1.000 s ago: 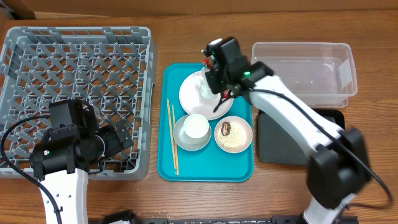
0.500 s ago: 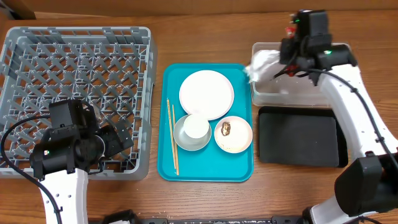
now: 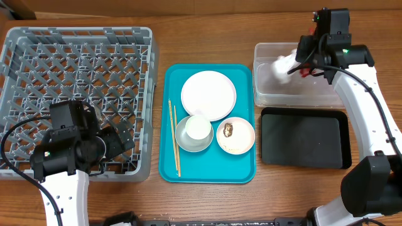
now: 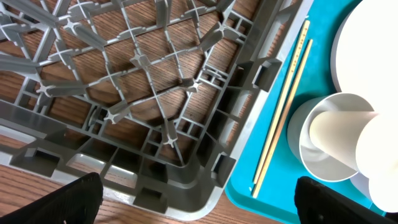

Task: Sort waste into correct bins and load items into the dishwasher
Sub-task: 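Grasp the pink bowl of rice with the right gripper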

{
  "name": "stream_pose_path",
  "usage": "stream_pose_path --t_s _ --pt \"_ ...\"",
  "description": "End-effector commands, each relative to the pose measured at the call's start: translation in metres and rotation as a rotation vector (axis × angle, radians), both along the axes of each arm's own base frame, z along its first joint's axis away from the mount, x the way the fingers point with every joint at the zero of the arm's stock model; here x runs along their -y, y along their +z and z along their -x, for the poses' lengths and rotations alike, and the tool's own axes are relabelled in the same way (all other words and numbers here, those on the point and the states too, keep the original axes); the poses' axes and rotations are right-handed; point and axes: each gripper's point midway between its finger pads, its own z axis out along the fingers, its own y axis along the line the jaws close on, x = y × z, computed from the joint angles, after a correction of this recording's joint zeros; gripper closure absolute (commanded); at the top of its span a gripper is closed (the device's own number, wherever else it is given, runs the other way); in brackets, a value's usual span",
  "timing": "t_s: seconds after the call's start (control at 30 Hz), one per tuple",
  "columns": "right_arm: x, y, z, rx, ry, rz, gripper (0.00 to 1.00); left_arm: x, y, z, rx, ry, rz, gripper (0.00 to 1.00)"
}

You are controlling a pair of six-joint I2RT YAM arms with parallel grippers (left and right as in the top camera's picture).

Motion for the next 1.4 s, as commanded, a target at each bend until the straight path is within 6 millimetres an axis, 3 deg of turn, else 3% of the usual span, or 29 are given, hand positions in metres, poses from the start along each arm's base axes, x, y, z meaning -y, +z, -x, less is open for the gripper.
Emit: stream_pose_path --t_s 0.0,0.07,0.23,0.3,0.4,0.47,0.57,0.67,0.8,0.9,1.07,1.2,1.37 --pt "0.0 -0.002 -0.001 -0.003 -0.005 0.005 0.58 -0.003 0.006 -0.003 0.015 -0.011 -0.017 0.0" --pt "0.0 -0.002 -0.001 -0.004 -0.005 0.005 0.39 -0.003 0.006 -0.003 0.016 -0.011 -0.017 0.0" --pt "0.0 -0.002 -0.001 -0.006 -0.004 0.003 0.28 -0.003 0.006 -0.003 0.015 -0.011 -0.017 0.0" --pt "-0.013 -0.004 0.006 -0.031 0.044 -0.051 0.19 -0.003 0.006 -0.003 0.015 -0.011 -0.017 0.0" --pt "-0.047 0.015 0.038 -0.09 0.177 -0.229 0.12 -0.003 0.007 -0.004 0.02 -0.011 -0.018 0.0" --pt "-0.064 0.031 0.064 -0.117 0.24 -0.317 0.14 -0.003 0.006 -0.004 0.019 -0.011 -0.018 0.0" --pt "-0.074 0.041 0.092 -0.152 0.277 -0.313 0.16 -0.003 0.007 -0.004 0.022 -0.012 -0.019 0.0" --pt "-0.099 0.038 0.127 -0.217 0.352 -0.297 0.2 -0.003 0.007 -0.004 0.022 -0.012 -0.019 0.0" --pt "-0.135 0.01 0.17 -0.296 0.428 -0.276 0.25 -0.003 0.007 -0.004 0.022 -0.011 -0.019 0.0" --pt "-0.172 -0.029 0.203 -0.356 0.557 -0.254 0.25 -0.003 0.007 -0.004 0.022 -0.011 -0.019 0.0" --pt "-0.214 -0.083 0.238 -0.437 0.713 -0.19 0.27 -0.003 0.007 -0.004 0.022 -0.011 -0.018 0.0" --pt "-0.238 -0.113 0.243 -0.453 0.753 -0.14 0.33 -0.003 0.006 -0.003 0.017 -0.011 -0.017 0.0" --pt "-0.253 -0.146 0.238 -0.496 0.751 -0.122 0.37 -0.003 0.006 -0.002 0.013 -0.012 -0.017 0.0"
